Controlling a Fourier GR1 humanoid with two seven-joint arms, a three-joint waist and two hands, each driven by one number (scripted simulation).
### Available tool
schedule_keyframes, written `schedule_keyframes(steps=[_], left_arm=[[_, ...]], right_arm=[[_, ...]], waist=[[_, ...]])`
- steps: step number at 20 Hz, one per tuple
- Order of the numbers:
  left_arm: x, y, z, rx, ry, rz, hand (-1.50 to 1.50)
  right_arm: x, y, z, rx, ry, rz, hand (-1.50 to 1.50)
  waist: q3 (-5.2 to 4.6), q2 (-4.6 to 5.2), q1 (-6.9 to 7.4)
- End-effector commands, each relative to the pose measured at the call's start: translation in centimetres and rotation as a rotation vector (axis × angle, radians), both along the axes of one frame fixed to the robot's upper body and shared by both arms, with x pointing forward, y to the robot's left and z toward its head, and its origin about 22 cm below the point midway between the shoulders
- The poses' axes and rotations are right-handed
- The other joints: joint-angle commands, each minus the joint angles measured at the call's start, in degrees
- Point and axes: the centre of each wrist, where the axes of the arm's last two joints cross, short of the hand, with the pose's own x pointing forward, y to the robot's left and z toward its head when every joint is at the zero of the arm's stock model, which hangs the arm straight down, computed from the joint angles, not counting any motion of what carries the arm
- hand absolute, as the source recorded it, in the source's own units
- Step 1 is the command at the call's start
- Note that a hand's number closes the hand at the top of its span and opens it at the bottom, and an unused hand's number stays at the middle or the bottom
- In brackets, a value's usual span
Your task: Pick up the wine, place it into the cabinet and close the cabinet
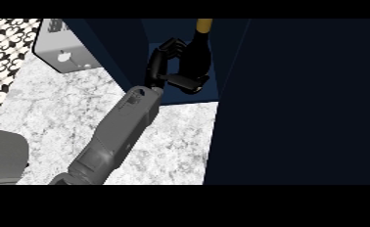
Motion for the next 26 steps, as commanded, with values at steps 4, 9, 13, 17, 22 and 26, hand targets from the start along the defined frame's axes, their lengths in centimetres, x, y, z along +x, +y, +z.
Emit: schedule_keyframes(steps=[4, 9, 13, 17, 22, 26], left_arm=[[1.3, 0.4, 0.2, -0.017, 0.068, 0.083, 1.50], [1.5, 1.1, -0.5, -0.037, 0.080, 0.103, 1.50], [1.7, 1.5, -0.8, -0.035, 0.097, 0.125, 1.50], [2.5, 1.8, 0.3, -0.004, 0.061, 0.175, 1.50], [3.3, 2.9, 1.2, 0.056, 0.031, 0.206, -1.50], [3.0, 3.8, 0.3, 0.131, -0.012, 0.242, -1.50]], right_arm=[[-2.6, -0.9, 3.1, 0.098, -0.001, 0.081, -1.50], [-2.5, -0.8, 2.3, 0.092, 0.007, 0.083, -1.50], [-2.6, -1.0, 2.4, 0.082, 0.017, 0.083, -1.50], [-2.9, -0.9, 2.2, 0.104, -0.003, 0.084, -1.50], [-2.9, -0.6, 1.5, 0.087, 0.000, 0.120, -1.50], [-2.4, -0.5, 0.5, 0.087, 0.012, 0.107, -1.50]], waist=[[-0.03, 0.56, -0.94], [0.01, 0.69, -1.27], [-0.02, 0.91, -1.53], [0.02, 0.85, -2.10], [0.00, 1.21, -3.10], [0.00, 1.45, -2.76]])
